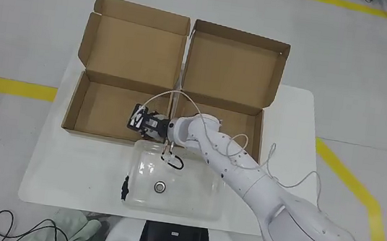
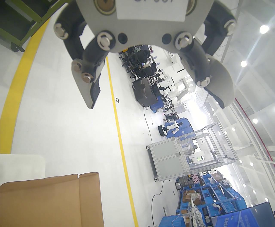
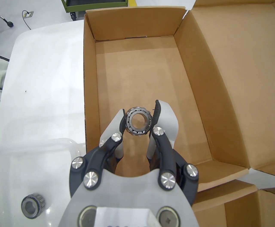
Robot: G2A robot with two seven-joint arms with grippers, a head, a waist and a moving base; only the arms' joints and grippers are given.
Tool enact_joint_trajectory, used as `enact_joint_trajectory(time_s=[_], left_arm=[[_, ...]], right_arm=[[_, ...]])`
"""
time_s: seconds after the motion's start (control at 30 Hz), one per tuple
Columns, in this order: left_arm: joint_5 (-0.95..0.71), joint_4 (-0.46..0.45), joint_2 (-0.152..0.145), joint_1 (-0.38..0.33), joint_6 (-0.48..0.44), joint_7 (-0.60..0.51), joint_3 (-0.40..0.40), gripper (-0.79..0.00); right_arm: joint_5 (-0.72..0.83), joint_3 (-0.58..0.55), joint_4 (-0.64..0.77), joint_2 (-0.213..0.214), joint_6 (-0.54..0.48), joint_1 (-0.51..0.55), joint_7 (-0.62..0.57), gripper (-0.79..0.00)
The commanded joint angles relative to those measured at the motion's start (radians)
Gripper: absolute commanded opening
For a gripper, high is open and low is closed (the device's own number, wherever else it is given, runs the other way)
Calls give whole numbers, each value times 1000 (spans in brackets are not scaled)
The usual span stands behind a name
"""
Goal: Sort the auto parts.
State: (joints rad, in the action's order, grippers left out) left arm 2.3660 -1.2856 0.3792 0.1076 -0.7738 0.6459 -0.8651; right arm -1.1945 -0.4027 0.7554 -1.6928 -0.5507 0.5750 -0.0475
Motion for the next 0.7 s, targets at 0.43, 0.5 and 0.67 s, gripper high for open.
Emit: enact_joint_trajectory(time_s=[0.43, 0.5, 0.67], left_arm=[[0, 0, 0, 0, 0, 0, 0, 0], [0, 0, 0, 0, 0, 0, 0, 0], [0, 0, 0, 0, 0, 0, 0, 0]], right_arm=[[-32, -2, -120, -59, 5, -30, 36, -619], [-41, -3, -123, -63, 8, -32, 39, -542], [-54, -13, -134, -69, 6, -36, 48, -508]])
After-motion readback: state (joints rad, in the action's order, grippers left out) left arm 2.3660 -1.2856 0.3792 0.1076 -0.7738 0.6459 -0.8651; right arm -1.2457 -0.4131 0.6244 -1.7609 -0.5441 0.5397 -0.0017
